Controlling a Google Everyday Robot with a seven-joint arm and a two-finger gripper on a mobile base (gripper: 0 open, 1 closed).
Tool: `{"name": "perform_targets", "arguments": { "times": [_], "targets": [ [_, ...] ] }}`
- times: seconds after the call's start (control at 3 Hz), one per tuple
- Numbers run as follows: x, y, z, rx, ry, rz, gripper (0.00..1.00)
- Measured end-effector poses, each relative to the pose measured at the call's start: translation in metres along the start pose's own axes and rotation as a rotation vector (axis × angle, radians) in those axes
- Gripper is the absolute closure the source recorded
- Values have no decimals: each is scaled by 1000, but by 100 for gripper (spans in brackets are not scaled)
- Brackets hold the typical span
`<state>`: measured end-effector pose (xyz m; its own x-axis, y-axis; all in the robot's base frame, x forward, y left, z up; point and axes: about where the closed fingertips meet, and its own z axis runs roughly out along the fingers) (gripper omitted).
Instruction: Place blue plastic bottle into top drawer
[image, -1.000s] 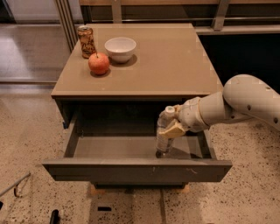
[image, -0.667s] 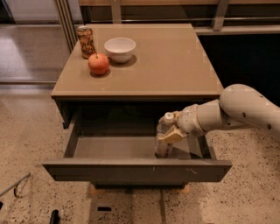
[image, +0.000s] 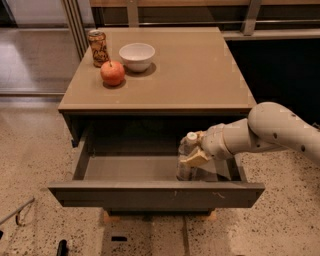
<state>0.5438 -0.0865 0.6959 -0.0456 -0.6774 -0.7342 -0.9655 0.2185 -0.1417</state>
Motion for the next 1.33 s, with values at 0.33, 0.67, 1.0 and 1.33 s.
{"name": "perform_targets", "arguments": {
  "times": [0.33, 0.67, 1.0, 1.33],
  "targets": [
    [-2, 0, -2, 0, 0, 0, 86],
    [-2, 0, -2, 0, 0, 0, 63],
    [-2, 0, -2, 0, 0, 0, 40],
    [-2, 0, -2, 0, 0, 0, 17]
  ]
}}
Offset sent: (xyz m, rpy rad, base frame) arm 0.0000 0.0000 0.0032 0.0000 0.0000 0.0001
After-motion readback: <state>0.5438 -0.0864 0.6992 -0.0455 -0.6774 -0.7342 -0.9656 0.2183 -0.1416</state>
